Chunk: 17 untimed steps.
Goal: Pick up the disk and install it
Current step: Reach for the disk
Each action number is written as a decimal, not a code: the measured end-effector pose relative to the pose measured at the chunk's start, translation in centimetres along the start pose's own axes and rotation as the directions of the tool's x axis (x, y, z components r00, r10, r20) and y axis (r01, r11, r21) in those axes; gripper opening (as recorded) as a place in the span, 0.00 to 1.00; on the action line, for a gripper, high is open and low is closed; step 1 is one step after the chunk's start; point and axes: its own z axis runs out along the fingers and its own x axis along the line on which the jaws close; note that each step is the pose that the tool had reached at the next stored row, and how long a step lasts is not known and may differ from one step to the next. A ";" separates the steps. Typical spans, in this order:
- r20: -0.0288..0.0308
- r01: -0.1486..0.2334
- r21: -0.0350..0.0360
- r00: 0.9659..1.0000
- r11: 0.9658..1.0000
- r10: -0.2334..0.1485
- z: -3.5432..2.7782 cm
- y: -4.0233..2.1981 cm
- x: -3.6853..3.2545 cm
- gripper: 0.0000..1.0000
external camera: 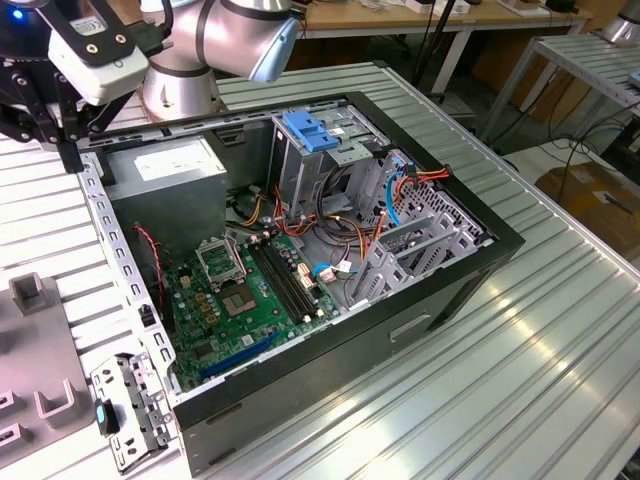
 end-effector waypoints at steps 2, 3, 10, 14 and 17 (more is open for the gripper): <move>0.000 0.000 0.000 1.000 1.000 0.000 0.00 0.02 0.26 0.11; 0.000 0.000 0.000 1.000 1.000 0.000 0.00 0.03 0.39 0.11; 0.000 0.000 0.000 1.000 1.000 0.000 0.03 0.01 1.58 0.11; -0.001 0.000 0.000 1.000 1.000 0.000 0.04 -0.04 2.19 0.11; -0.001 0.000 0.000 1.000 1.000 0.000 0.05 -0.07 2.65 0.11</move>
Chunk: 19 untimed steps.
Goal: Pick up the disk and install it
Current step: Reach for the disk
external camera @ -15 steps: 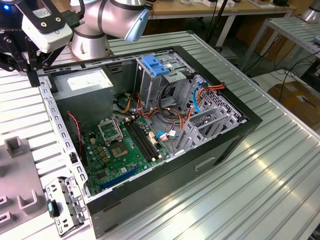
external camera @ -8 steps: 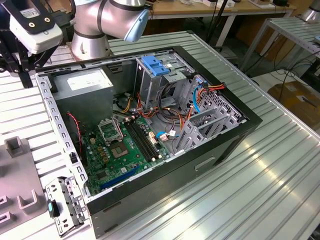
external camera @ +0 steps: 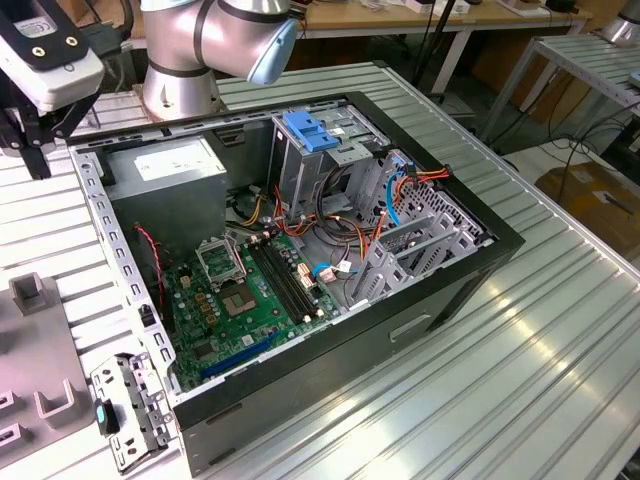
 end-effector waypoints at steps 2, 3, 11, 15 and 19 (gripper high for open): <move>0.000 0.000 0.000 1.000 1.000 0.000 0.01 -0.03 0.40 0.11; 0.000 0.000 0.000 1.000 1.000 0.000 0.01 -0.04 0.54 0.11; -0.002 0.000 0.000 1.000 1.000 0.000 0.04 -0.14 1.81 0.11; -0.003 0.000 0.000 1.000 1.000 0.000 0.06 -0.21 2.74 0.11; -0.004 0.000 0.000 1.000 1.000 0.000 0.08 -0.27 3.45 0.11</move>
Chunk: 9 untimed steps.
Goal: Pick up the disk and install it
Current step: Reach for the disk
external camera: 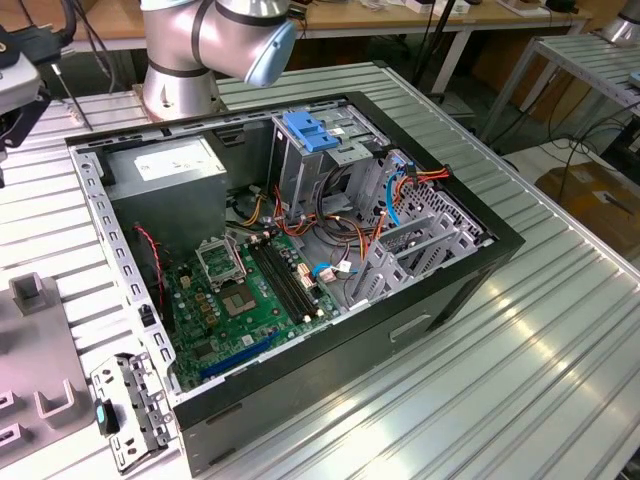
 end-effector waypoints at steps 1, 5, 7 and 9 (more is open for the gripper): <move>0.000 0.000 0.000 1.000 1.000 0.000 0.00 -0.01 0.16 0.11; -0.001 0.000 0.000 1.000 1.000 0.000 0.03 -0.06 0.80 0.11; -0.002 0.000 0.000 1.000 1.000 0.000 0.04 -0.09 1.19 0.11; -0.003 0.000 0.000 1.000 1.000 0.000 0.04 -0.12 1.50 0.11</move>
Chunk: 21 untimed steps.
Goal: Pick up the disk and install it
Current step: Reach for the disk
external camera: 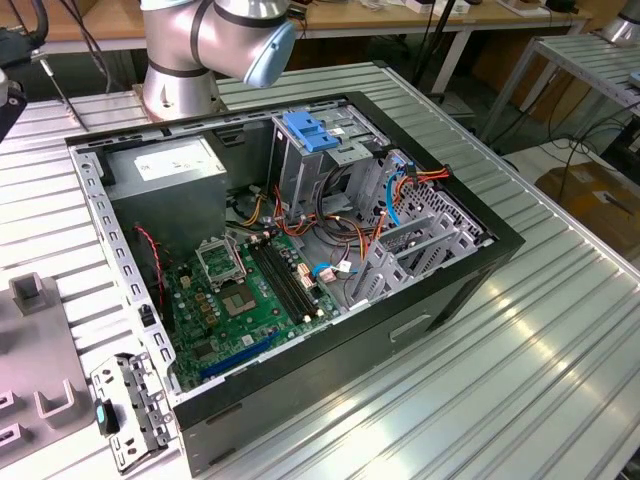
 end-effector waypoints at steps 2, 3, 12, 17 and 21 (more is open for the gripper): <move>-0.001 0.000 0.000 1.000 1.000 0.000 0.02 -0.04 0.48 0.11; -0.001 0.000 0.000 1.000 1.000 0.000 0.02 -0.06 0.75 0.11; -0.003 0.000 0.000 1.000 1.000 0.000 0.11 -0.25 3.50 0.11; -0.004 0.000 0.000 1.000 1.000 0.000 0.14 -0.31 4.40 0.11; -0.004 0.000 0.000 1.000 1.000 0.000 0.16 -0.37 5.21 0.11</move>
